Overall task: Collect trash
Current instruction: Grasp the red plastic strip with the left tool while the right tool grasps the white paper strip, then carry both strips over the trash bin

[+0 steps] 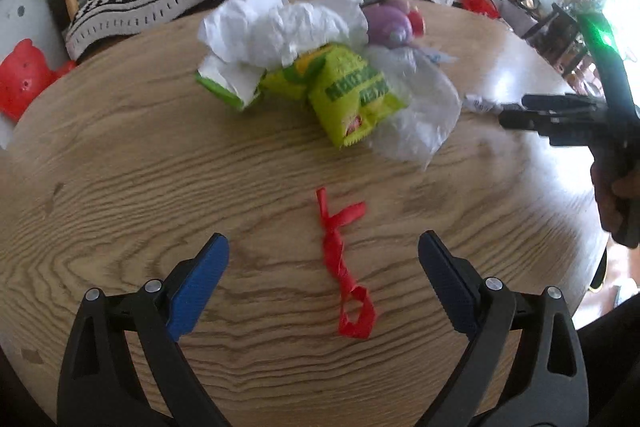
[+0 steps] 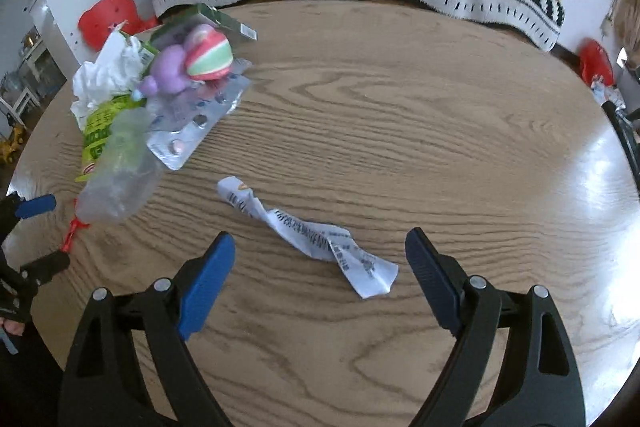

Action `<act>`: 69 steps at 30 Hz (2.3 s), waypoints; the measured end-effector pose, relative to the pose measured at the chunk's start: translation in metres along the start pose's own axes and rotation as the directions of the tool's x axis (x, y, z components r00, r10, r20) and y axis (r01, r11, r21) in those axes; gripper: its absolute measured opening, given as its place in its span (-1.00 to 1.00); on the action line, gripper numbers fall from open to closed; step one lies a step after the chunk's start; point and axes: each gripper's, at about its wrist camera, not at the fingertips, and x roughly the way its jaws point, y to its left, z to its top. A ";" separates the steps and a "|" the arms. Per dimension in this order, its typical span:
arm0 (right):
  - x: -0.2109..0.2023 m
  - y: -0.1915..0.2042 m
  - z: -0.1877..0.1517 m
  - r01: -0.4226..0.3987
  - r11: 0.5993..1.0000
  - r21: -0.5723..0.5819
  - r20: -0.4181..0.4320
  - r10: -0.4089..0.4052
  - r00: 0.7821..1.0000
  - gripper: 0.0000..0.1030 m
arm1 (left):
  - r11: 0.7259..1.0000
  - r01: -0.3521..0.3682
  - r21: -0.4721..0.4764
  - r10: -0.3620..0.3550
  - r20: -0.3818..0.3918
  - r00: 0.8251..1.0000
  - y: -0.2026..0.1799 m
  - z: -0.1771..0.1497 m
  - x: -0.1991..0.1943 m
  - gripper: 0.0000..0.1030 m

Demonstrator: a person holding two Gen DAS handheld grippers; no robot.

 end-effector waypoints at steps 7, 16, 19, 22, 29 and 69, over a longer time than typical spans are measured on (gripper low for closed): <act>-0.002 0.003 -0.004 0.028 0.998 -0.062 0.005 -0.028 1.000 -0.46 | 0.996 -0.054 0.066 0.053 0.013 0.998 -0.009 -0.007 0.003 0.02; -0.016 0.016 -0.012 0.032 0.995 -0.097 0.023 -0.029 0.999 -0.61 | 0.996 -0.066 0.058 0.066 -0.007 0.998 -0.013 0.000 0.002 -0.83; -0.029 0.015 -0.012 0.013 0.997 -0.071 0.050 -0.009 0.999 -0.61 | 0.996 -0.073 0.055 0.073 -0.008 0.997 -0.015 0.000 0.001 -0.83; -0.042 0.011 -0.012 0.003 0.999 -0.049 0.075 0.001 0.997 -0.61 | 0.996 -0.080 0.047 0.080 0.003 0.997 -0.019 0.002 -0.004 -0.83; -0.080 -0.004 -0.029 0.007 1.000 -0.010 0.126 -0.006 0.992 -0.61 | 0.996 -0.072 0.056 0.069 0.063 0.996 -0.043 0.017 -0.022 -0.83; -0.267 -0.321 -0.363 0.369 0.643 0.671 -0.029 -0.475 0.880 -0.61 | 0.717 0.479 0.506 -0.467 -0.161 0.869 -0.560 -0.027 0.032 -0.82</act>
